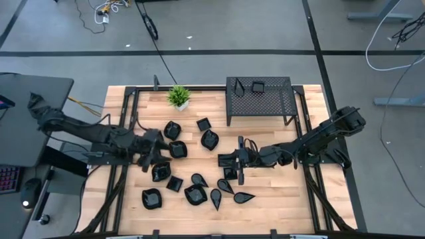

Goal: Pick & Place Mini shaped plates
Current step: Put the black leaf-shaped plate on the shelf

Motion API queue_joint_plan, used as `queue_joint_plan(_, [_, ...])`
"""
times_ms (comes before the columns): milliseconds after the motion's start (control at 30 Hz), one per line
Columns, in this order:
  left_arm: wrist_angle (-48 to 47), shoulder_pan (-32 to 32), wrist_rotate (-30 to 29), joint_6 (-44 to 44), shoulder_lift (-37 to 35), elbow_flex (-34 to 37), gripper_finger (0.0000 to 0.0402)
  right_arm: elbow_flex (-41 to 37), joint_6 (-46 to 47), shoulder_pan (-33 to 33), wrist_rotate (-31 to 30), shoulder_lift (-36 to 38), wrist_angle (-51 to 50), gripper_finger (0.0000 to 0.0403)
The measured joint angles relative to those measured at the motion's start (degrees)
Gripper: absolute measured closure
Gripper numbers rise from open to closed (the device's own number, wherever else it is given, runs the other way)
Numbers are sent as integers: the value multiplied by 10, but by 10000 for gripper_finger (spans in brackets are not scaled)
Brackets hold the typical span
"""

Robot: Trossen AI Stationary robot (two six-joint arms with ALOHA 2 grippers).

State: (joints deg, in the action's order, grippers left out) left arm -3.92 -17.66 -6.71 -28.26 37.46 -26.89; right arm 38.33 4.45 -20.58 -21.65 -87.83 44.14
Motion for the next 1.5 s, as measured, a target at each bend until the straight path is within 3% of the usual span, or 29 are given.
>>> queue_joint_plan(233, [207, -12, 86, -17, 38, 0, 149, 0, -4, 0, 0, 0, 0, 374])
queue_joint_plan(300, [245, -19, 85, -22, 42, -1, 149, 0, -7, 3, 0, 0, 0, 374])
queue_joint_plan(367, [242, -38, 49, -12, 48, -4, 149, 0, -7, 7, 0, 0, 0, 374])
queue_joint_plan(533, [48, -107, -98, 48, 91, -63, 149, 0, -6, 12, 0, 0, -3, 374])
queue_joint_plan(633, [-106, -147, -150, 44, 137, -121, 150, 0, -6, 12, 0, 0, -6, 374])
queue_joint_plan(733, [-244, -189, -156, 14, 198, -181, 150, 0, -6, 13, 0, 0, -8, 374])
queue_joint_plan(867, [-390, -249, -104, -26, 287, -246, 150, 0, -6, 18, 0, 0, -10, 374])
queue_joint_plan(1033, [-416, -322, -17, -77, 385, -286, 150, 0, -5, 24, 0, 0, -11, 374])
queue_joint_plan(1133, [-416, -359, 4, -124, 437, -300, 150, 0, -6, 26, 0, 0, -11, 374])
queue_joint_plan(1367, [-409, -429, -2, -265, 521, -322, 150, 0, -17, 26, 0, 0, -10, 374])
queue_joint_plan(1500, [-410, -463, -32, -266, 559, -329, 150, 0, -21, 28, 0, 0, -10, 374])
